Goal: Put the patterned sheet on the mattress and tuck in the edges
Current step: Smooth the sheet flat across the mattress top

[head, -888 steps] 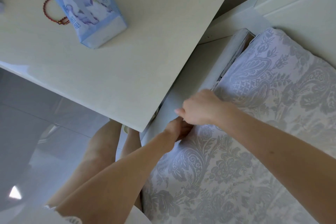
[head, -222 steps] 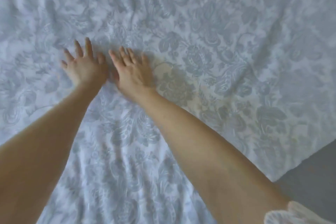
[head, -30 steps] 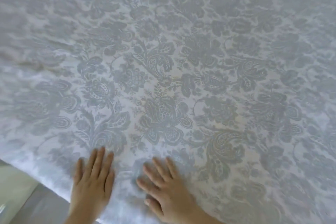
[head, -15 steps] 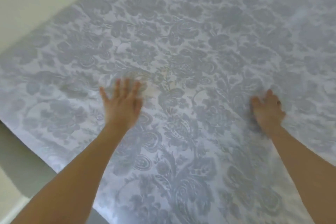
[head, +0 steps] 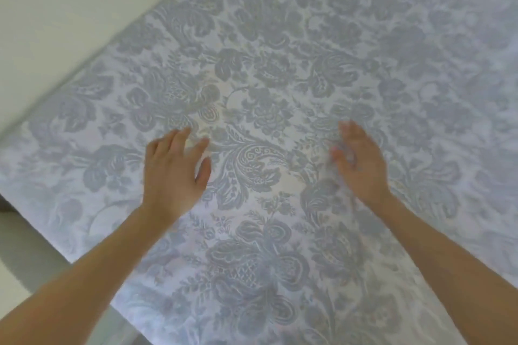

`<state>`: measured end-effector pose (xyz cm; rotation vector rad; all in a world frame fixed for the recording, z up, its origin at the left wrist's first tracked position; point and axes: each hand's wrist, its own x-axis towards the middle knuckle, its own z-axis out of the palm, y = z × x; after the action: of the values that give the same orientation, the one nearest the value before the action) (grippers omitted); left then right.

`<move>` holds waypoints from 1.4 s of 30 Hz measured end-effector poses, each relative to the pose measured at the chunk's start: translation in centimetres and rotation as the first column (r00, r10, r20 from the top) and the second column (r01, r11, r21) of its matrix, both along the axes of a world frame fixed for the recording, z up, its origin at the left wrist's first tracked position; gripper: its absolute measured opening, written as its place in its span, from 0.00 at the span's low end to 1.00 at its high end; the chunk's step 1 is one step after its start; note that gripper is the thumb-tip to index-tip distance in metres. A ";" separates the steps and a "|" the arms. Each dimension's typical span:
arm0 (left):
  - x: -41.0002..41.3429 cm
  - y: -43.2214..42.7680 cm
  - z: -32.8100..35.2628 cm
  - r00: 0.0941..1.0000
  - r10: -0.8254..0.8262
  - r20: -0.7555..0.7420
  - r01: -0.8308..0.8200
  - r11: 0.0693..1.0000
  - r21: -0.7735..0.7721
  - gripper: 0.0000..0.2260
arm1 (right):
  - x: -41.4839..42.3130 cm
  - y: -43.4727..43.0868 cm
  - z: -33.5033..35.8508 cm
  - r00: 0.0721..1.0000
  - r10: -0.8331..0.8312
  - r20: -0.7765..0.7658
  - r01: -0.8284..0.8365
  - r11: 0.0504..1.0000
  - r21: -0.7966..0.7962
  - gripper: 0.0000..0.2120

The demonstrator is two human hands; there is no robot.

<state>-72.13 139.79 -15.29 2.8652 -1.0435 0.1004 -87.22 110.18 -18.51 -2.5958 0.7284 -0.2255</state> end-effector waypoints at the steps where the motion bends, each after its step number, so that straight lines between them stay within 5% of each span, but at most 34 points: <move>1: 2.4 -2.4 -0.8 0.997 -0.075 -0.017 0.076 0.995 0.062 0.21 | 2.2 -3.5 0.0 0.985 -0.136 -0.108 0.136 0.991 -0.005 0.29; 3: 6.2 -3.7 -3.0 0.993 -0.057 -0.108 0.077 0.979 0.191 0.23 | 6.3 -5.5 -1.4 0.903 -0.287 -0.321 0.293 0.956 -0.030 0.31; 5: 8.6 0.7 -5.7 0.985 0.143 -0.098 -0.119 0.969 0.218 0.26 | 9.4 0.2 -3.9 0.925 -0.216 -0.312 0.175 0.972 -0.155 0.28; 8: 8.2 8.8 -6.5 0.967 0.251 -0.042 -0.235 0.946 0.221 0.29 | 8.6 16.0 -5.6 0.942 0.292 -0.162 -0.318 0.933 -0.167 0.25; 11: 7.9 9.8 -5.3 0.952 0.290 -0.100 -0.253 0.926 0.279 0.30 | 1.2 24.5 -2.8 0.675 0.732 -0.096 -0.721 0.681 0.128 0.23; 13: 7.9 6.7 -4.2 0.942 0.328 -0.072 -0.300 0.918 0.259 0.28 | -2.0 22.4 -1.9 0.611 0.790 0.048 -0.774 0.583 0.249 0.19; 16: 6.4 -1.8 -2.9 0.990 0.132 -0.054 -0.121 0.977 0.177 0.23 | -1.2 12.4 -1.0 0.902 0.430 0.048 -0.431 0.883 0.188 0.21; 18: 4.1 -9.7 -2.3 0.995 -0.098 -0.034 0.101 0.987 0.125 0.24 | 0.1 3.4 0.8 0.994 0.095 -0.047 -0.095 0.995 0.001 0.23; 23: -10.0 -25.8 -4.2 0.868 -0.464 -0.175 0.490 0.859 0.150 0.24 | -6.8 -10.1 -0.3 0.840 -0.179 -0.512 0.126 0.983 -0.137 0.26; 25: -17.2 -25.6 -5.6 0.748 -0.624 -0.224 0.661 0.728 0.180 0.24 | -18.0 -8.5 -2.4 0.748 -0.241 -0.619 0.181 0.971 -0.158 0.26; 28: -26.2 -20.8 -7.1 0.528 -0.800 -0.286 0.849 0.495 0.183 0.23 | -40.0 -1.8 -3.9 0.635 -0.554 -0.539 0.415 0.833 -0.366 0.27; 31: -30.9 -18.6 -6.5 0.260 -0.875 -0.408 0.964 0.207 0.169 0.21 | -57.1 3.7 -5.6 0.517 -0.603 -0.608 0.531 0.783 -0.324 0.21; 32: -31.2 -20.0 -5.4 0.237 -0.874 -0.425 0.972 0.213 0.104 0.17 | -58.2 3.5 -4.4 0.490 -0.604 -0.628 0.589 0.761 -0.272 0.21; 34: -32.0 -24.6 -3.8 0.281 -0.910 -0.305 0.943 0.321 -0.090 0.11 | -56.3 1.1 -2.0 0.304 -0.769 -0.563 0.774 0.544 -0.324 0.20; 36: -31.2 -30.4 -2.3 0.458 -0.860 -0.226 0.855 0.495 -0.153 0.13 | -51.4 -3.4 0.5 0.389 -0.853 -0.347 0.842 0.483 -0.242 0.16; 38: -31.4 -37.1 -2.1 0.644 -0.757 -0.109 0.751 0.653 -0.098 0.17 | -46.4 -9.6 1.7 0.546 -0.834 -0.081 0.788 0.544 -0.288 0.18; 42: -37.1 -46.4 -3.9 0.801 -0.568 -0.189 0.595 0.788 0.157 0.24 | -39.4 -17.3 0.0 0.796 -0.467 -0.386 0.444 0.883 -0.153 0.24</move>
<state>-109.21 93.35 -19.18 2.5076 -1.9511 -0.2563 -126.66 92.91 -18.54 -2.4971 1.5258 0.1795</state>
